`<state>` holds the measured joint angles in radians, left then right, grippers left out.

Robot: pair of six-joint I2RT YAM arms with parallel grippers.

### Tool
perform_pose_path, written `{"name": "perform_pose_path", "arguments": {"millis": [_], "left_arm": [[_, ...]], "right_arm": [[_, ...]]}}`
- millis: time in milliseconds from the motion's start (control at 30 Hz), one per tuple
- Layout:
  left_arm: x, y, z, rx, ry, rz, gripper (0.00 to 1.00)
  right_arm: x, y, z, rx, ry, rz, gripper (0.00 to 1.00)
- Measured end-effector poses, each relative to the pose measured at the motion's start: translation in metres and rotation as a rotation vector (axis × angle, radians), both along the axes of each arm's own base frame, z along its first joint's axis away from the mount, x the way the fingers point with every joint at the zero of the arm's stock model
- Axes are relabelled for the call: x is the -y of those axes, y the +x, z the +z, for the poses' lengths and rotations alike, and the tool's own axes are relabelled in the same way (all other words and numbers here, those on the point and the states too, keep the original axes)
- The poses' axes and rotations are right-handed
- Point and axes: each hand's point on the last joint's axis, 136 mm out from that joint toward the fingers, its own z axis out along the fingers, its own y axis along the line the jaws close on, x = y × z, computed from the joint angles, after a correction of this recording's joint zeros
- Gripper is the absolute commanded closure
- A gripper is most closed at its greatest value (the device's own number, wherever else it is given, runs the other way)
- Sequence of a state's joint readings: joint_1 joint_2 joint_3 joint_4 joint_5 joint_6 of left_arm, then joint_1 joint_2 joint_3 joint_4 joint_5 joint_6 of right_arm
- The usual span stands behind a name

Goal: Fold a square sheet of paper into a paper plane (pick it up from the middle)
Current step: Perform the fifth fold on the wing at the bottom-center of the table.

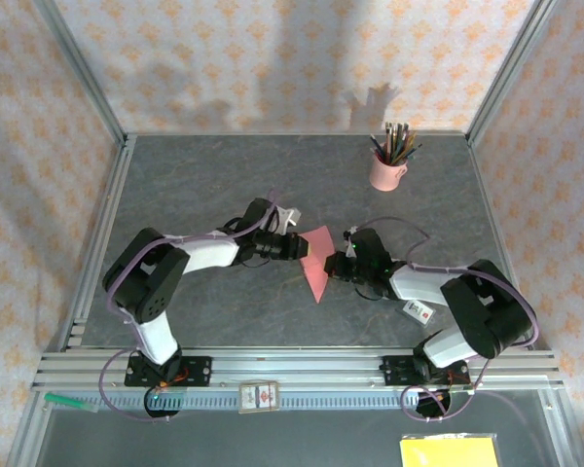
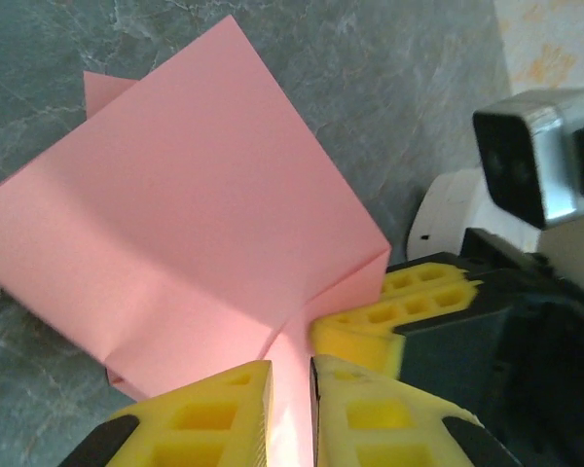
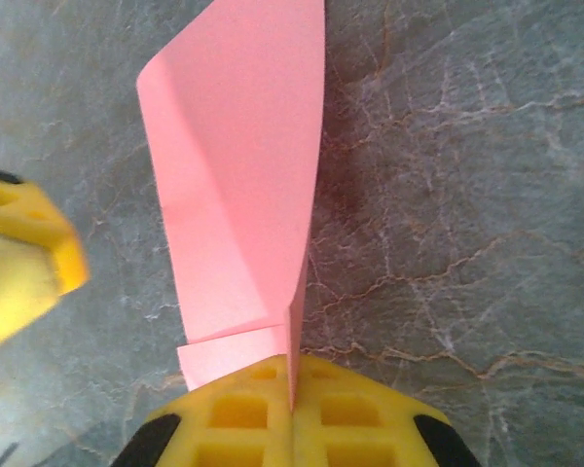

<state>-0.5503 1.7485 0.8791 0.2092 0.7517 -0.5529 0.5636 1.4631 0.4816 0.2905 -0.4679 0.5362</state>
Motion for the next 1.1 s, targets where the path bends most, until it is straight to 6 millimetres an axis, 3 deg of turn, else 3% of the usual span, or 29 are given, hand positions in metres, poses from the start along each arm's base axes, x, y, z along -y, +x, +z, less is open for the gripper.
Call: {"name": "perform_pose_path", "arguments": {"millis": [267,600,800,933,1100], "left_arm": [[-0.012,-0.026,-0.017,-0.124,-0.013,0.098,0.86],[0.013,-0.054,-0.014,-0.171,-0.094,0.101,0.89],[0.019,-0.085,-0.017,-0.135,-0.114,0.087,0.88],[0.022,-0.097,-0.004,-0.054,-0.131,0.083,0.86],[0.029,-0.092,0.011,0.037,-0.167,0.090,0.87]], "right_arm": [[0.003,-0.002,-0.005,0.027,-0.064,0.008,1.00],[0.002,-0.003,-0.006,0.006,-0.072,-0.032,1.00],[-0.001,-0.003,0.002,-0.065,-0.015,-0.122,1.00],[-0.015,0.000,0.015,-0.079,0.013,-0.145,1.00],[-0.023,0.000,0.020,-0.099,0.047,-0.165,0.98]]}}
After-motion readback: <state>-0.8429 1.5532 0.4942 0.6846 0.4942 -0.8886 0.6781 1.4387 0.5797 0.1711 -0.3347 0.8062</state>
